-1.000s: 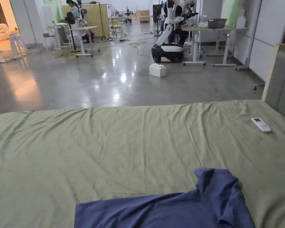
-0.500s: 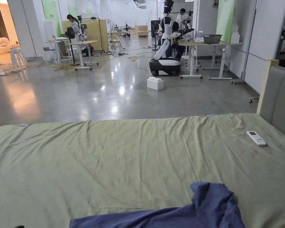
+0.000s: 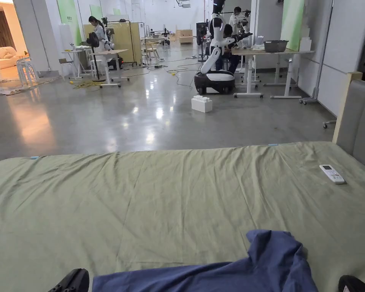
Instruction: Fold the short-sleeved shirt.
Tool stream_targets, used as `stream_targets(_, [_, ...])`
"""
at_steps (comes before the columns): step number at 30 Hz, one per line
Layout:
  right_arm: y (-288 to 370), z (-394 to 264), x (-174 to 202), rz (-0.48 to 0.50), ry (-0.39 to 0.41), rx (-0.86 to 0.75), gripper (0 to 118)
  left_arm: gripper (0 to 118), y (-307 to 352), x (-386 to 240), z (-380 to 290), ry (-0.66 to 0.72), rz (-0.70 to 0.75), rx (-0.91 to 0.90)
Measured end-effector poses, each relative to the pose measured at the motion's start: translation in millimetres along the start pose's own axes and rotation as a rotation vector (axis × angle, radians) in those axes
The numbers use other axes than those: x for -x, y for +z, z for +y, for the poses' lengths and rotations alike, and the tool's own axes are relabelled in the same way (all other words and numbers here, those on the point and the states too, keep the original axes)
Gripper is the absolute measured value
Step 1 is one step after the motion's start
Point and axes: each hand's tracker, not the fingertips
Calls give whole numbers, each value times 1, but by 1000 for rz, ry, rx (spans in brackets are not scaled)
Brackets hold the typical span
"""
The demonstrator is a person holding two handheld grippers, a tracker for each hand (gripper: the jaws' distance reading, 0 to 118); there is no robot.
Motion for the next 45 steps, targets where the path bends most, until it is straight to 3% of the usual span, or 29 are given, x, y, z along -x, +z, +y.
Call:
stream_targets(15, [-25,-13,-3,9,-32,53,0,2,-34,22,-14,73,-26,123])
stream_targets(22, [-51,-33,-10,32,-87,146,0,5,-144,49,-66,116,-15,414])
stream_targets(24, [-57,-41,-14,28,-92,175,0,28,-188,70,-96,199,-60,490])
stream_targets(26, [-62,-48,-18,15,-96,217,0,75,-240,90,-127,300,-51,590])
stream_targets(27, [-63,-53,-20,10,-104,229,0,78,-261,98,-141,341,-27,645])
stream_targets(31, [-67,-70,-33,-29,-150,309,0,78,-329,122,-192,416,65,749])
stream_targets(34, [-67,-79,-41,-69,-155,349,0,77,-356,128,-213,376,124,807])
stream_targets(37, [-70,-85,-47,-83,-178,375,0,69,-369,120,-228,350,111,897])
stream_targets(40, [-73,-88,-50,-89,-177,384,0,41,-364,102,-219,173,134,872])
stream_targets(41, [-76,-89,-51,-87,-177,388,0,20,-365,96,-218,146,98,877])
stream_targets(42, [-81,-89,-53,-82,-178,394,0,14,-367,91,-219,116,76,893])
stream_targets(45, [-105,-84,-59,-64,-178,397,0,13,-377,77,-227,38,101,941])
